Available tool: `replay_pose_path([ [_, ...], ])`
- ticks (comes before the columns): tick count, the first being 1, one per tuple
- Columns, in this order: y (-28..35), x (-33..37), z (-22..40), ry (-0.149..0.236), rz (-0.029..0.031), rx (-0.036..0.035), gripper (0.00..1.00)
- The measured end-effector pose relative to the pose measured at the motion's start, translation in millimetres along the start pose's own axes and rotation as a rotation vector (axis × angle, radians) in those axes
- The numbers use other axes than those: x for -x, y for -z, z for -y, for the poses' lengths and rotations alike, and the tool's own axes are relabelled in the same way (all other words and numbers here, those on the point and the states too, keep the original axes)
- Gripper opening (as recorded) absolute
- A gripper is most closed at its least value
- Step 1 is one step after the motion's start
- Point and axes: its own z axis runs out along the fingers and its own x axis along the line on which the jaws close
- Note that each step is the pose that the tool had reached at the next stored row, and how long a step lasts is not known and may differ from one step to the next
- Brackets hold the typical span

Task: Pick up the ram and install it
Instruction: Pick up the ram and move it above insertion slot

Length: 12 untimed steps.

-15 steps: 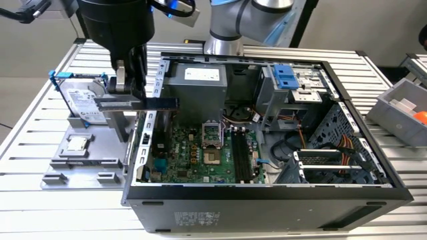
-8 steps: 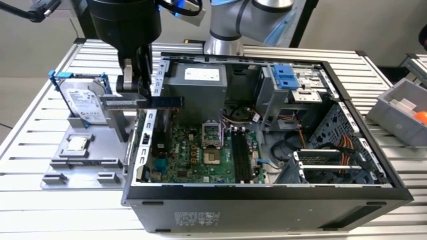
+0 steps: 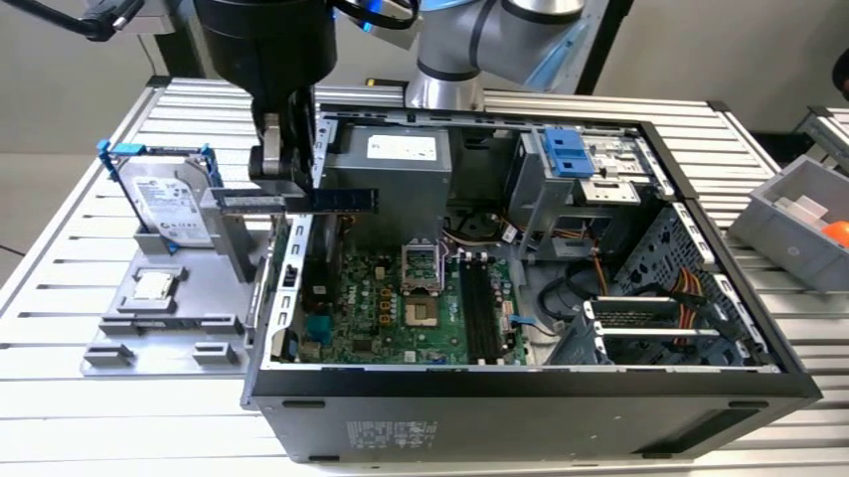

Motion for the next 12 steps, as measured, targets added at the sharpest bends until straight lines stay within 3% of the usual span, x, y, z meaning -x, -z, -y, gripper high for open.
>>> replay_pose_path([
  [12,0.1,4.2,13.3,0.000,0.0001,-0.0001,0.00],
])
